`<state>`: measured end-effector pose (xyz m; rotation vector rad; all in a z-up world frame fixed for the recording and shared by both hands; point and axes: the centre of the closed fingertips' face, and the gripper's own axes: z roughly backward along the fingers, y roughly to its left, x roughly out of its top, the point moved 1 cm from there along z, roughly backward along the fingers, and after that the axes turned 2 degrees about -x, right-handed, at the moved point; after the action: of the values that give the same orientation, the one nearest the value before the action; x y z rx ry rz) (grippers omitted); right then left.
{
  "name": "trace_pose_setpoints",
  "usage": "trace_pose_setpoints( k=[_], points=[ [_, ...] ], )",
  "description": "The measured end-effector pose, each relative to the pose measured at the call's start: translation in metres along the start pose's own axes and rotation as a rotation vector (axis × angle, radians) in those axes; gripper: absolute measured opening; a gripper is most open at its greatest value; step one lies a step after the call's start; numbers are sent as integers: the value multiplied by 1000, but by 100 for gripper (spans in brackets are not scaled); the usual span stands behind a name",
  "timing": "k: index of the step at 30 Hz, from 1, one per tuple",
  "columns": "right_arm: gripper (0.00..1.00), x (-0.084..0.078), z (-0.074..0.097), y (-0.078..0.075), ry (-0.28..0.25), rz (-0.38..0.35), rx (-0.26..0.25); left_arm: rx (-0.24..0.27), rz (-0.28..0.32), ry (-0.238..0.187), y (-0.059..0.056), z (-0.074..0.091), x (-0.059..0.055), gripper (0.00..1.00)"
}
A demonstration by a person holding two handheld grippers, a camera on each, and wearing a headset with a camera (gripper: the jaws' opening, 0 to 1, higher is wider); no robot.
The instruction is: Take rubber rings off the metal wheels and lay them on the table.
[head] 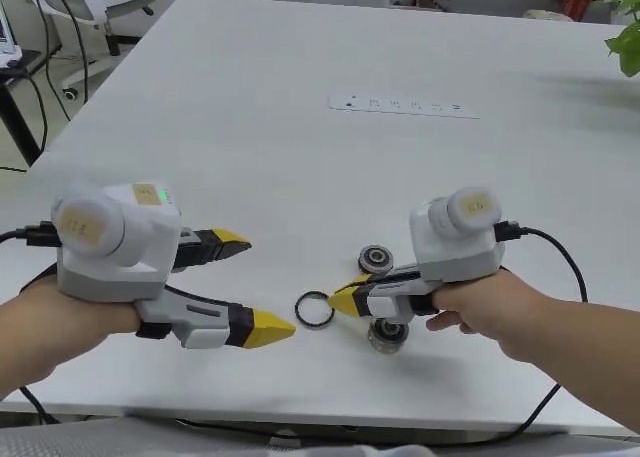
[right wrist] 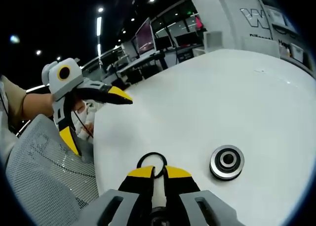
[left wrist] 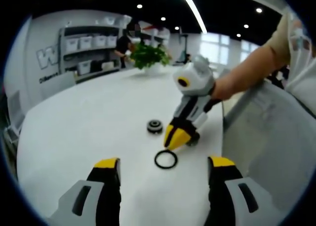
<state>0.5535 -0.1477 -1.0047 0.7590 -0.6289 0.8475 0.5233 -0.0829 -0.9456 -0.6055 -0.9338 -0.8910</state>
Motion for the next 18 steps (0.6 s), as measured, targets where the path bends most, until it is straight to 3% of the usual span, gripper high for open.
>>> trace_pose_setpoints(
  k=[5,18],
  points=[
    [10,2,3,1,-10,6,-3,1,-2,0,0,1,1,73],
    [15,25,20,1,-97,5,-5,-8,-21,2,2,-3,13,72]
  ],
)
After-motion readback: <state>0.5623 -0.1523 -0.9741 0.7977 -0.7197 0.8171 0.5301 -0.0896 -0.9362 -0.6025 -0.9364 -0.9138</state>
